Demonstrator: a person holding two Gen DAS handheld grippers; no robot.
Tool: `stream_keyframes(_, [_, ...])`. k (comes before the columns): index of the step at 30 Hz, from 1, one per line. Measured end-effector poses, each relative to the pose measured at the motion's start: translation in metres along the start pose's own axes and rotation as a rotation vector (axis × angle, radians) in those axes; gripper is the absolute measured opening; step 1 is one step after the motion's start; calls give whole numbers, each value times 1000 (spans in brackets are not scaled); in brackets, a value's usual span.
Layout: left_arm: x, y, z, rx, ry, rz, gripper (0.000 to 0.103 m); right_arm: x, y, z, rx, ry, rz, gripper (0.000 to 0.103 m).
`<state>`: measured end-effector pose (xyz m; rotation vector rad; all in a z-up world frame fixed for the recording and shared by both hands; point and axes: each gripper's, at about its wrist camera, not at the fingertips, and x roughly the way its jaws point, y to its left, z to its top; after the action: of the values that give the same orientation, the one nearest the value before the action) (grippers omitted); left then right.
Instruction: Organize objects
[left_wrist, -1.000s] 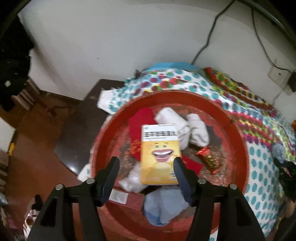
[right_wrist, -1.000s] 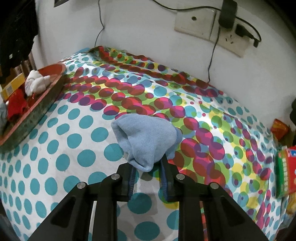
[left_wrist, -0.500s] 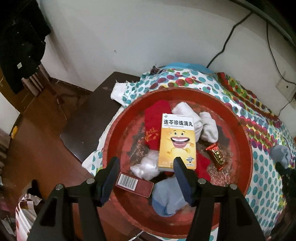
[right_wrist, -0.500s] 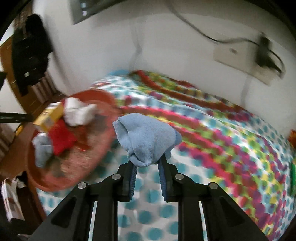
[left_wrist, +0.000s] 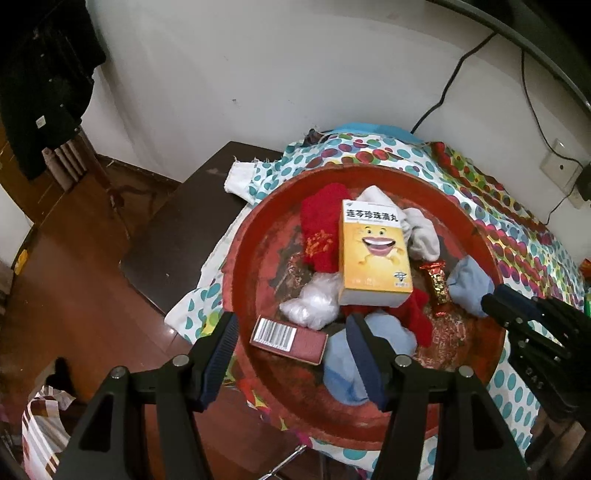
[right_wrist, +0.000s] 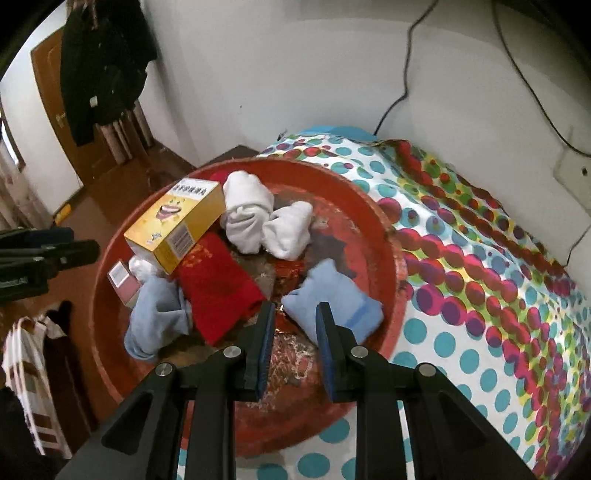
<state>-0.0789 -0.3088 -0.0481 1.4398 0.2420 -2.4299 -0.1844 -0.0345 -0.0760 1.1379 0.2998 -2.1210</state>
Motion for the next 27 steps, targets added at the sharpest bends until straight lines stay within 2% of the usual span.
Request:
stream_keyframes(4, [4,5,-3,-20,10,-22,62,-6,-4,-1,-18,-11,-22,22])
stream_keyframes(11, [0,-8,-7,9,8,-73,62,-18,-12,-6,3,-7,-21,22])
stream_keyframes(13, [-2,-15,-9,29,2,-74,62,-23,-11,-10,2,8,-30,27])
stream_keyframes(17, [-4,-27,-12,65,0,-58,62,-32,1,-16,21,30,-32,52])
stream_keyframes(19, [-4,-32,-15,76,5,-48,62,-33,10,-16,36,36,-36,58])
stream_keyframes(21, [-5,-33,-18,79,4,-49,62,-36,7,-16,60,49,-51,74])
stream_keyframes(23, [-6,-35,-21,83,0,-34,62,-39,4,-19,74,74,-53,85])
stream_keyframes(24, [-6,-34,-21,81,0,-26,62,-40,9,-22,79,87,-56,89])
stream_keyframes(27, [-5,-34,-24,77,7,-2,62,-46,15,-32,89,139,-52,92])
